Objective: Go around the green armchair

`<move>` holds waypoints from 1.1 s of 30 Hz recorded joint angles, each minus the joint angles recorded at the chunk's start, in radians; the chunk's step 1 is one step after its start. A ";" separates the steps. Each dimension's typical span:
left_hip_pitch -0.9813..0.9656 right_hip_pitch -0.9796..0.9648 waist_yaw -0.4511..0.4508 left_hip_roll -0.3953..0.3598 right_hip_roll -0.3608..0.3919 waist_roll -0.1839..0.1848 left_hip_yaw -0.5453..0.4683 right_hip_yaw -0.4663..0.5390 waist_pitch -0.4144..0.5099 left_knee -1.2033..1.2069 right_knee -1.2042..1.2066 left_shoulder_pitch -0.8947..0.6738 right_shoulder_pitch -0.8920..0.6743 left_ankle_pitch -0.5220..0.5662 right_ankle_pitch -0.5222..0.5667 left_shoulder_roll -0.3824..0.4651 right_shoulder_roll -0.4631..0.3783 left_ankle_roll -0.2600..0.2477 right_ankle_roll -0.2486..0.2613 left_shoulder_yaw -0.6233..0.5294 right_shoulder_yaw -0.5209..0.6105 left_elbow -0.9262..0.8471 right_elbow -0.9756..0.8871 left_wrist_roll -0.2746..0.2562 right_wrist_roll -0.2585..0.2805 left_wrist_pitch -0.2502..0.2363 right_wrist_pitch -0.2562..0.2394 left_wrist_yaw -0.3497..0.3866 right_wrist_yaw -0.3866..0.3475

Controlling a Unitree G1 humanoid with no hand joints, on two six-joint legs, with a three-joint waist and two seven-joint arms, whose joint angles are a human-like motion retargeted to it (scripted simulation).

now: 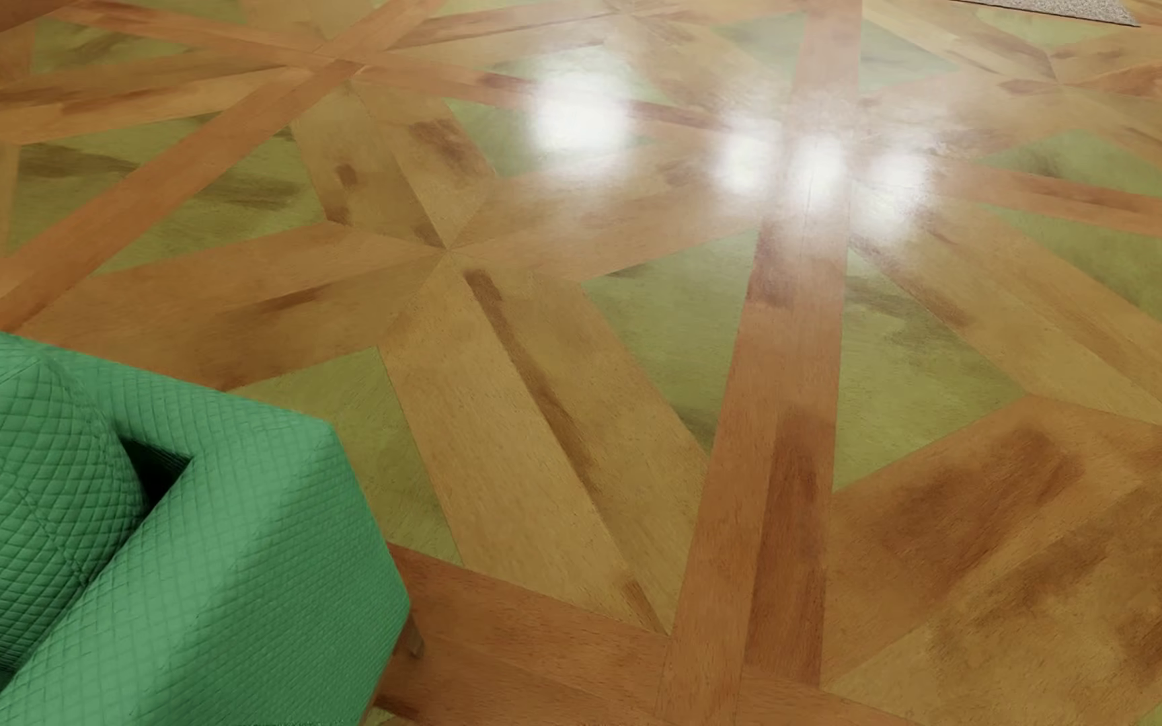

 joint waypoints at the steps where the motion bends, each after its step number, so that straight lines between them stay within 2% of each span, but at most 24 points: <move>1: -0.040 0.025 0.035 -0.012 0.000 -0.015 0.000 0.000 0.020 0.015 -0.010 -0.032 -0.036 -0.120 -0.013 0.012 -0.020 0.000 0.000 0.021 -0.016 -0.035 0.004 0.000 0.000 0.000 0.000 0.000 0.000; 2: -0.076 0.046 0.066 -0.023 -0.005 -0.030 0.000 0.000 0.035 -0.013 -0.021 -0.060 -0.070 -0.187 -0.026 0.023 -0.036 0.000 0.000 0.035 -0.034 -0.065 0.011 0.000 0.000 0.000 0.000 0.000 0.000; 3: -0.110 0.064 0.086 -0.034 -0.011 -0.042 0.000 0.000 0.045 -0.072 -0.034 -0.080 -0.100 -0.209 -0.039 0.033 -0.049 0.000 0.000 0.043 -0.053 -0.093 0.016 0.000 0.000 0.000 0.000 0.000 0.000; 6: -0.155 0.115 0.107 -0.078 -0.026 -0.064 0.000 0.000 0.054 -0.352 -0.075 -0.103 -0.156 -0.161 -0.075 0.052 -0.070 0.000 0.000 0.036 -0.093 -0.135 -0.005 0.000 0.000 0.000 0.000 0.000 0.000; 8: -0.135 0.139 0.125 -0.100 -0.025 -0.063 0.000 0.000 0.043 -0.513 -0.091 -0.095 -0.163 -0.126 -0.099 0.049 -0.073 0.000 0.000 0.013 -0.091 -0.118 -0.045 0.000 0.000 0.000 0.000 0.000 0.000; 10: -0.102 0.142 0.139 -0.094 -0.020 -0.050 0.000 0.000 0.013 -0.584 -0.090 -0.063 -0.156 -0.069 -0.124 0.032 -0.066 0.000 0.000 0.007 -0.072 -0.073 -0.075 0.000 0.000 0.000 0.000 0.000 0.000; 12: -0.045 0.140 0.122 -0.072 -0.003 -0.016 0.000 0.000 -0.019 -0.635 -0.084 -0.022 -0.143 -0.114 -0.148 0.003 -0.055 0.000 0.000 0.012 -0.050 0.001 -0.079 0.000 0.000 0.000 0.000 0.000 0.000; 14: 0.005 0.156 0.063 -0.059 0.010 0.023 0.000 0.000 -0.041 -0.693 -0.091 0.005 -0.114 -0.153 -0.172 -0.019 -0.042 0.000 0.000 -0.029 -0.037 0.095 -0.056 0.000 0.000 0.000 0.000 0.000 0.000; 18: 0.026 0.221 -0.035 -0.057 0.004 0.046 0.000 0.000 -0.070 -0.713 -0.129 0.025 -0.022 -0.130 -0.234 -0.035 0.026 0.000 0.000 -0.113 0.006 0.218 0.133 0.000 0.000 0.000 0.000 0.000 0.000; 22: 0.026 0.256 -0.007 -0.056 -0.001 0.050 0.000 0.000 -0.080 -0.704 -0.140 0.013 0.055 -0.141 -0.287 -0.038 0.108 0.000 0.000 -0.083 0.111 0.133 0.289 0.000 0.000 0.000 0.000 0.000 0.000; 26: 0.021 0.266 -0.005 -0.053 0.001 0.056 0.000 0.000 -0.091 -0.701 -0.145 0.006 0.079 -0.149 -0.312 -0.042 0.143 0.000 0.000 -0.108 0.144 0.070 0.251 0.000 0.000 0.000 0.000 0.000 0.000; 33: 0.017 0.255 -0.020 -0.056 -0.007 0.050 0.000 0.000 -0.087 -0.697 -0.143 0.001 0.055 -0.156 -0.312 -0.044 0.123 0.000 0.000 -0.140 0.139 0.095 0.236 0.000 0.000 0.000 0.000 0.000 0.000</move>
